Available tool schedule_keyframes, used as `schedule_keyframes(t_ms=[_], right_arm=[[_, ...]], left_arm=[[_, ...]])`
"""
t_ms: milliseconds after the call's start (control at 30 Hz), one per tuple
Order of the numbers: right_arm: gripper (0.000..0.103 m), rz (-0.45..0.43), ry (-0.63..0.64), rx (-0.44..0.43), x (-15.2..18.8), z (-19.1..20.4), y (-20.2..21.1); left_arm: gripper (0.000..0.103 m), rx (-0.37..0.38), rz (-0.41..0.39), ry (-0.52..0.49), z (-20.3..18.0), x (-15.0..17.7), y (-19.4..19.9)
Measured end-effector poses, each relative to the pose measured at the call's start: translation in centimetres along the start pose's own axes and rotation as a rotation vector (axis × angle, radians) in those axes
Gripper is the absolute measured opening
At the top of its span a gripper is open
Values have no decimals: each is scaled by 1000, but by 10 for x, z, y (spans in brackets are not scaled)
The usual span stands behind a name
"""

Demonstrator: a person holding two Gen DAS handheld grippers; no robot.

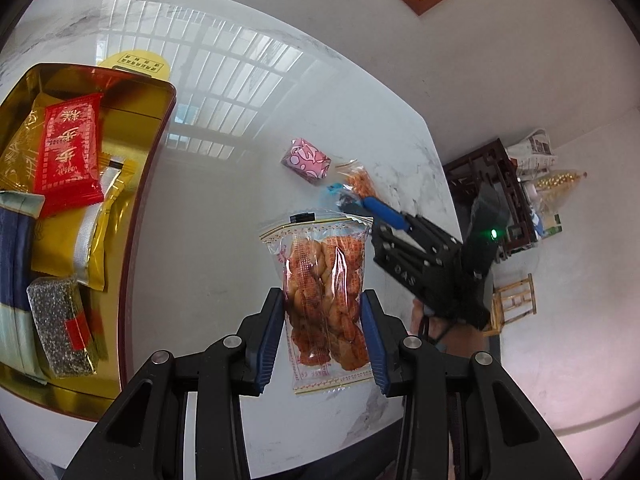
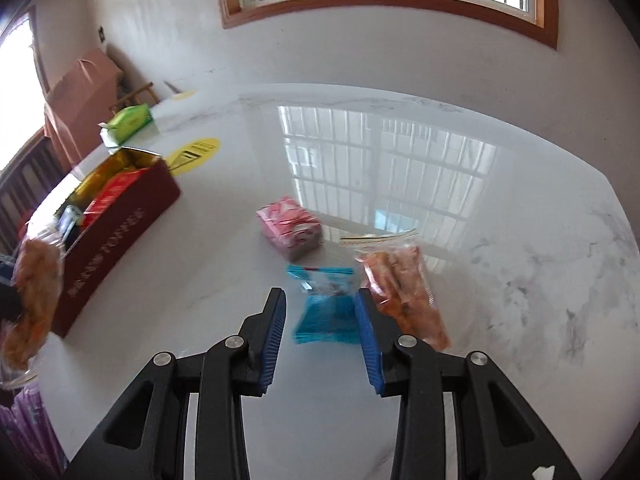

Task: Organize snacks
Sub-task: 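Carry the orange snack bag toward the tin while the right gripper grasps the blue packet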

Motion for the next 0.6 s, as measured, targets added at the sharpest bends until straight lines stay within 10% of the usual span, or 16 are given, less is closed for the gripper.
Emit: schedule_keyframes(t_ms=[300, 600], right_arm=[[39, 69, 41, -9, 3, 8, -15], [30, -100, -142, 57, 30, -6, 33]], left_arm=[[40, 2, 20, 6, 3, -1, -6], [40, 3, 8, 14, 2, -2, 2]])
Point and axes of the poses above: each gripper's, at about its wrist camera, not at the fingertips, and y roughly against the way its jaws point, z to its left, x to its underside, the point moved 2 cm from there along -y, roughly the way its jaws point, and after that the axes turned 5 degrees about y, right-handed, at the moved point
